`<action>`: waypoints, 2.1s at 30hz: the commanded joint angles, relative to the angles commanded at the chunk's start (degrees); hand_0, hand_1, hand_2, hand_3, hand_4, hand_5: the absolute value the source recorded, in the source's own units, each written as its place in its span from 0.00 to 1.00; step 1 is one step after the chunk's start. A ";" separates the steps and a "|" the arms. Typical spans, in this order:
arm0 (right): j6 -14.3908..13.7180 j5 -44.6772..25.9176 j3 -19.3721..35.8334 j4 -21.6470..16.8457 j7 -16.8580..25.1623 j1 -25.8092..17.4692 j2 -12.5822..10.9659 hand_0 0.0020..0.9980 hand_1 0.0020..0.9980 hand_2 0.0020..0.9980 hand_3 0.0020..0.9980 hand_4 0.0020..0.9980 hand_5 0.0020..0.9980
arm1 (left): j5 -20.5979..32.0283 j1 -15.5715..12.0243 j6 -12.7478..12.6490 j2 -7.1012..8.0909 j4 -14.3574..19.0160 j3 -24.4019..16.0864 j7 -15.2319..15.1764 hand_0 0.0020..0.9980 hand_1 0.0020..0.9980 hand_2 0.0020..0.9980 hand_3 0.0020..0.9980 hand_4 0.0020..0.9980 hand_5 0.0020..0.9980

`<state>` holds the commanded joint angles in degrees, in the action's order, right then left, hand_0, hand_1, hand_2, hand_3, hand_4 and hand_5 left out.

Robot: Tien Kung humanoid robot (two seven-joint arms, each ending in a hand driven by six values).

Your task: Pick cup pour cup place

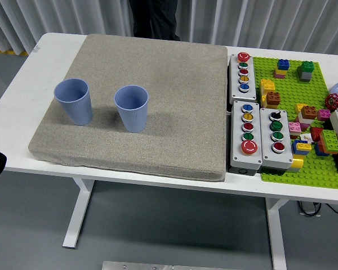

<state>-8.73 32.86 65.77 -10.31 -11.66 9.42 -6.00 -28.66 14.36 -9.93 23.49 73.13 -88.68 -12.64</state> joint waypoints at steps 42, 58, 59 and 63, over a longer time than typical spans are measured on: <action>0.26 1.10 0.69 0.00 -0.37 -0.59 0.31 0.72 0.69 0.74 0.70 0.32 0.31 | -19.78 -9.47 15.33 -0.55 2.69 0.38 2.76 0.93 0.92 1.00 1.00 0.86 0.13; 0.32 1.03 0.67 0.00 -0.35 -0.04 0.27 0.72 0.69 0.74 0.70 0.32 0.31 | -19.13 -10.25 15.00 -2.32 0.10 3.65 2.96 1.00 1.00 1.00 1.00 0.89 0.19; 0.32 1.00 0.65 0.00 -0.35 -0.03 0.28 0.72 0.69 0.74 0.70 0.32 0.31 | -19.29 -10.21 14.97 -2.38 -0.13 3.87 2.97 1.00 1.00 1.00 1.00 0.89 0.19; 0.31 0.97 0.60 0.00 -0.38 -0.01 0.30 0.72 0.69 0.73 0.70 0.32 0.31 | -19.60 -10.17 14.75 -2.53 -0.98 4.33 2.95 1.00 1.00 1.00 1.00 0.89 0.19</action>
<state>-8.41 33.83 66.37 -10.31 -12.04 9.41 -5.70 -48.26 4.20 4.82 20.97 72.16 -84.35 -9.69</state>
